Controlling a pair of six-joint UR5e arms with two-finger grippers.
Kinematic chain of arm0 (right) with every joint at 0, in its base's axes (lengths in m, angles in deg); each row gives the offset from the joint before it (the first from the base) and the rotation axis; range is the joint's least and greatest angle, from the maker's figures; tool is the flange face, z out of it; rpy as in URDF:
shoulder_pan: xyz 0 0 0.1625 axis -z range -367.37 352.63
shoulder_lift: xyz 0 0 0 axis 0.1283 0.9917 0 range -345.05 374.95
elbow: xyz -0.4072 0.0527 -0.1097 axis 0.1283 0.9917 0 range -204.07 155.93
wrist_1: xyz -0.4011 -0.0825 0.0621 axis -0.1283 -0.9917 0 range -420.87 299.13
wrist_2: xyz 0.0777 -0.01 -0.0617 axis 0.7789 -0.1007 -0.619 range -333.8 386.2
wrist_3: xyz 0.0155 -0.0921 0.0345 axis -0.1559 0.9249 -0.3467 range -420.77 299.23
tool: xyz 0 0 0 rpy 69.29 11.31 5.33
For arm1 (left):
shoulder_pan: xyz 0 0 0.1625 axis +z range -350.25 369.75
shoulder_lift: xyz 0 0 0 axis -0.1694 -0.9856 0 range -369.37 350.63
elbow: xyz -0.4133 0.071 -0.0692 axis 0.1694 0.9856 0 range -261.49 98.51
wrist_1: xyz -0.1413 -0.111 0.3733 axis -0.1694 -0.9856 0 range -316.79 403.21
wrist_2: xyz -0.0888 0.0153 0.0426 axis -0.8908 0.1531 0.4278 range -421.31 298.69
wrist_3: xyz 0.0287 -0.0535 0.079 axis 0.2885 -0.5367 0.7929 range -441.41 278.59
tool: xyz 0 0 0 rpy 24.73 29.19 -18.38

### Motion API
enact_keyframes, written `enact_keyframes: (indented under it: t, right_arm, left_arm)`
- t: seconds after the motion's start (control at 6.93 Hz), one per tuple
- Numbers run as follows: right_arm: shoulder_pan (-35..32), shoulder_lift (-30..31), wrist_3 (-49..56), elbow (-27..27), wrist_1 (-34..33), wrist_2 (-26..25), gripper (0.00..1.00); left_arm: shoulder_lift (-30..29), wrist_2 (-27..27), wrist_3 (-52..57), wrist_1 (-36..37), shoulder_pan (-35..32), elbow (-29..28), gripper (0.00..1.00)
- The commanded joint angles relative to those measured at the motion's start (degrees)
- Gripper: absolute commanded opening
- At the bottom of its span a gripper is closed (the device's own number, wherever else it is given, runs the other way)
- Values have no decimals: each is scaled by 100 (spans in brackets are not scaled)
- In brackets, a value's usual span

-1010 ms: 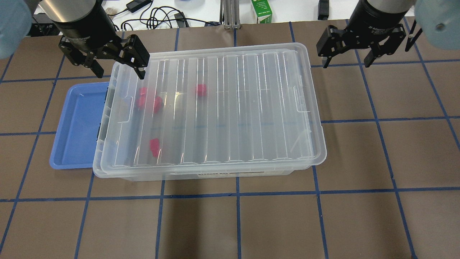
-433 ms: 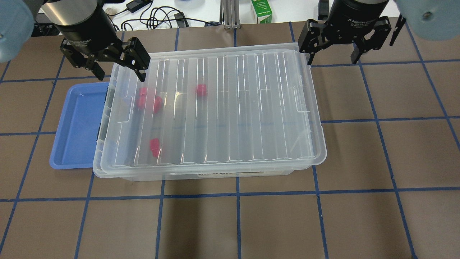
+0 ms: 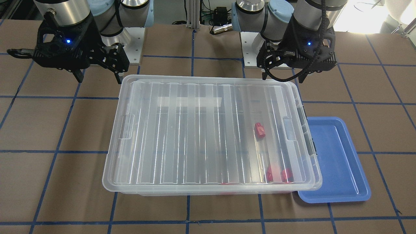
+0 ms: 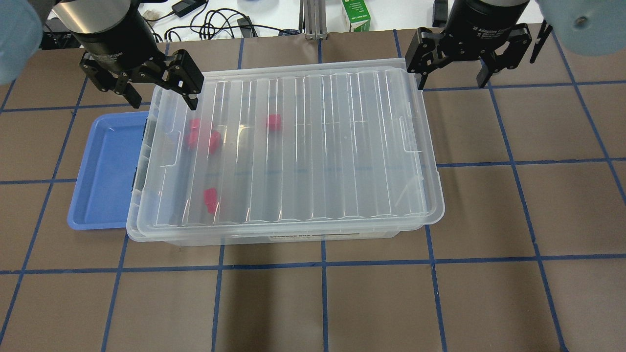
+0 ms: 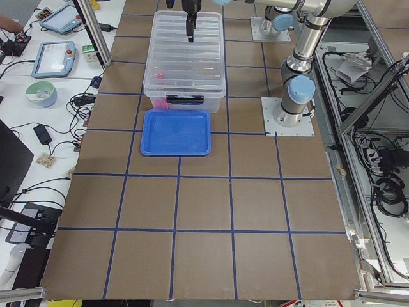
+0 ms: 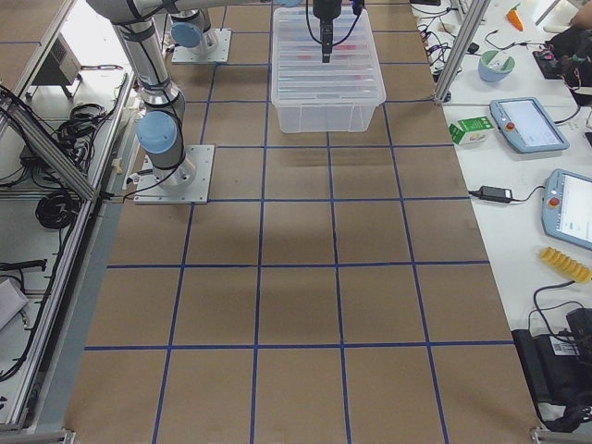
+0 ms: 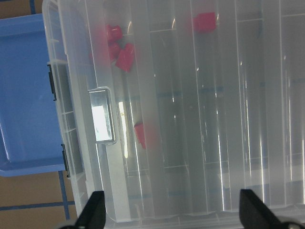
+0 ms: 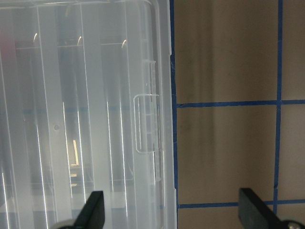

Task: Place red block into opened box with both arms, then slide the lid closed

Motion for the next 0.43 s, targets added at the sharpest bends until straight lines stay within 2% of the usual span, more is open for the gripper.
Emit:
enact_keyframes:
  t: [0.0, 0.29]
  right_arm:
    - [-2, 15, 10, -1, 20, -12, 100]
    - [-11, 24, 2, 8, -6, -3, 100]
  left_arm:
    - [14, -3, 9, 0, 17, -32, 100]
    - [49, 15, 0, 0, 17, -6, 100]
